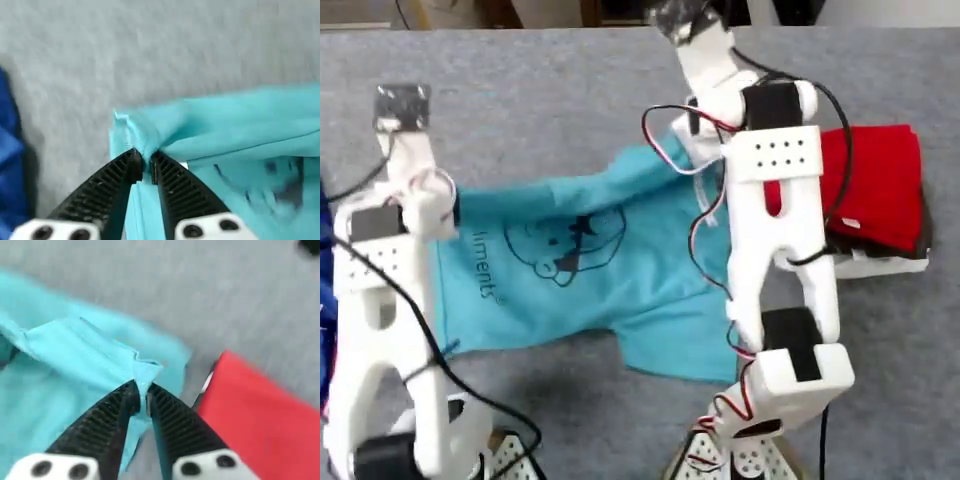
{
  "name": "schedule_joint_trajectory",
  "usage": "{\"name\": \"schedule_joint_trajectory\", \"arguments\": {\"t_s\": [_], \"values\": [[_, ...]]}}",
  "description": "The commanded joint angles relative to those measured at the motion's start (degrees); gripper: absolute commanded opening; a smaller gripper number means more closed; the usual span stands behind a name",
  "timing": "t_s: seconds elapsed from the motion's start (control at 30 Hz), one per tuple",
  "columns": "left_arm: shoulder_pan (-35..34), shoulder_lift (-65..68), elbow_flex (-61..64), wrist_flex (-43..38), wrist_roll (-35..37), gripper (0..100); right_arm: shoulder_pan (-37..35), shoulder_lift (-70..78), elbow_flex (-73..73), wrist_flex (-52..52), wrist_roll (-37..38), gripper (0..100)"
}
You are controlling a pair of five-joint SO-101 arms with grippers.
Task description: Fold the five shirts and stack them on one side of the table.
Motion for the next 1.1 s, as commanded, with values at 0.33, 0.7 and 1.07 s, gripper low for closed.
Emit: {"name": "schedule_joint_trajectory", "arguments": {"t_s": [0.33, 0.7, 1.07], "values": [[-1.23, -21.67, 23.21, 3.43, -0.7, 2, -0.75, -27.03, 27.91, 4.13, 2.99, 0.2], [-1.67, -22.46, 28.04, 5.54, -1.32, 2, -2.07, -49.54, 59.82, -2.73, 0.97, 0.2], [-3.16, -22.29, 28.84, 6.24, -2.55, 2, -2.15, -60.44, 70.99, -2.11, 1.23, 0.2]]}}
